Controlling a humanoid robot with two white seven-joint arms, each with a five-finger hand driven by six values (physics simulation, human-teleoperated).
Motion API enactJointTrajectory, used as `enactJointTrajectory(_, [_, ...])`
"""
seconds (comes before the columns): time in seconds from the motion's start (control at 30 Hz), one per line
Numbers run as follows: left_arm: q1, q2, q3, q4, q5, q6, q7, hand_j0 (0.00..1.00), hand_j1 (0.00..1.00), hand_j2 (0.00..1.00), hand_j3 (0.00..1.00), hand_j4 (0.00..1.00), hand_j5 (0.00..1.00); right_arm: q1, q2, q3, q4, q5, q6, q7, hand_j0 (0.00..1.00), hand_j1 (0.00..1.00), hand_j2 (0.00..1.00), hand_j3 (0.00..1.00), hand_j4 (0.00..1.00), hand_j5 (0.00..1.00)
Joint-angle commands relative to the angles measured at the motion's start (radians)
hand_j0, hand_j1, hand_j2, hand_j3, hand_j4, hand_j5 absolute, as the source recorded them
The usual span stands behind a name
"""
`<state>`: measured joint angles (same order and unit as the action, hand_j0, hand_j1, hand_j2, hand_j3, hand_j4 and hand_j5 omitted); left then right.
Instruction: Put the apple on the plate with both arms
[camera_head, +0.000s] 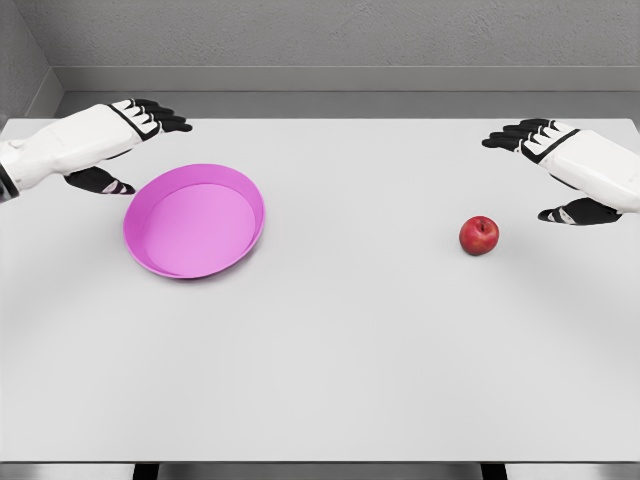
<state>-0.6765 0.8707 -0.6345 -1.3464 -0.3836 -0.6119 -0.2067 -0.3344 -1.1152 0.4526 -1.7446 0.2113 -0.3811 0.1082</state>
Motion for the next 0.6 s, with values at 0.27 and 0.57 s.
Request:
enactJointTrajectory(0.27, [0.0,0.001,0.001,-0.004,0.006,0.001,-0.002,1.0,1.0,1.0,1.0,1.0,1.0,-0.021,0.015,0.023,0.0,-0.01,0.232,0.278,1.0,1.0,1.0,1.0,1.0,1.0])
enactJointTrajectory(0.57, [0.0,-0.001,0.001,-0.004,0.005,0.001,-0.002,1.0,1.0,1.0,1.0,1.0,1.0,-0.314,0.152,0.305,0.068,-0.013,0.383,0.503,1.0,1.0,1.0,1.0,1.0,1.0])
